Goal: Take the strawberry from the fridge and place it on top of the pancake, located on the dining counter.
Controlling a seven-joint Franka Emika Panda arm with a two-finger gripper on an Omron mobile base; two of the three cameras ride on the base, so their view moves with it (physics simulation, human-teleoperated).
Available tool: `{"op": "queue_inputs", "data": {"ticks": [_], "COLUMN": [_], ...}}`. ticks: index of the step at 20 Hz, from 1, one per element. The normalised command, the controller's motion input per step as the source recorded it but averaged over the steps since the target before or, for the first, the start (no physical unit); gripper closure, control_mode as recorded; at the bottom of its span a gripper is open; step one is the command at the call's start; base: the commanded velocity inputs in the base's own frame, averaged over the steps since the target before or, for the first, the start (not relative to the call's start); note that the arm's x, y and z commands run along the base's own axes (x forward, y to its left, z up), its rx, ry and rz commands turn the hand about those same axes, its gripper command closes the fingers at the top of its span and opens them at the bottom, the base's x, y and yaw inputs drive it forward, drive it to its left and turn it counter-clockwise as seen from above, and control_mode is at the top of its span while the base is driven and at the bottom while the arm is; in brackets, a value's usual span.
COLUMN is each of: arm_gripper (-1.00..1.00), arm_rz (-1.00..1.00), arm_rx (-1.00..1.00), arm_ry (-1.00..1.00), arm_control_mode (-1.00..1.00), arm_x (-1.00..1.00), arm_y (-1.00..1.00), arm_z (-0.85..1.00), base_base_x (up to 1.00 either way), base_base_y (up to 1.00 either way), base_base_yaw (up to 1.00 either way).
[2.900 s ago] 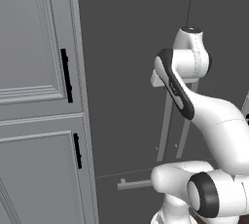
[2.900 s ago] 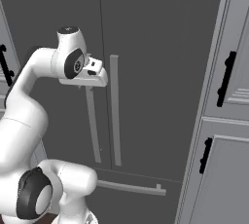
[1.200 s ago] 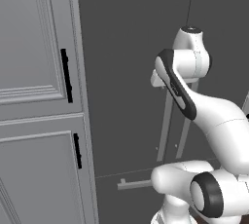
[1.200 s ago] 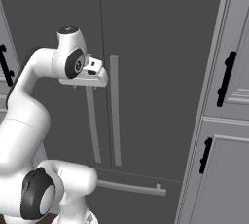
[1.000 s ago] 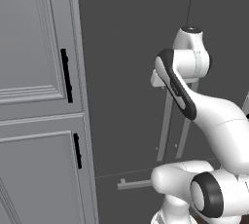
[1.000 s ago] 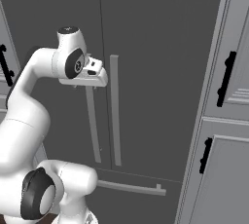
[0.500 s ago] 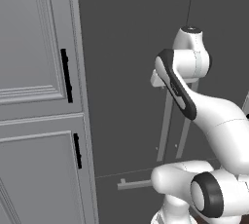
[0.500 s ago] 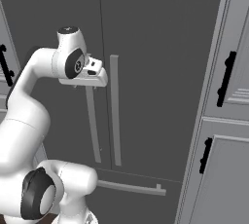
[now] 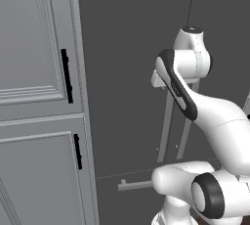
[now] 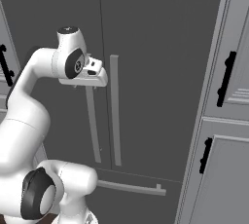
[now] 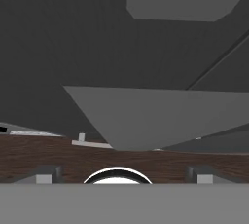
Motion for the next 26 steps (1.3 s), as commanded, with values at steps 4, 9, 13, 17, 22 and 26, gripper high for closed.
{"op": "queue_inputs", "data": {"ticks": [4, 9, 13, 17, 22, 26], "arm_gripper": [-1.00, -1.00, -1.00, -1.00, -1.00, -1.00], "arm_rz": [0.00, 0.00, 0.00, 0.00, 0.00, 0.00], "arm_rx": [0.00, 0.00, 0.00, 0.00, 0.00, 0.00], "arm_ry": [0.00, 0.00, 0.00, 0.00, 0.00, 0.00], "arm_control_mode": [1.00, 1.00, 1.00, 1.00, 1.00, 1.00], "arm_x": [0.00, 0.00, 0.00, 0.00, 0.00, 0.00], "arm_y": [0.00, 0.00, 0.00, 0.00, 0.00, 0.00], "arm_z": [0.00, 0.00, 0.00, 0.00, 0.00, 0.00], "base_base_x": [0.00, -0.37, -0.55, -0.63, -0.71, -0.41], "base_base_y": [0.00, -0.07, -0.26, -0.35, -0.31, -0.05], "base_base_yaw": [0.00, 0.00, 0.00, 0.00, -0.01, 0.00]}}
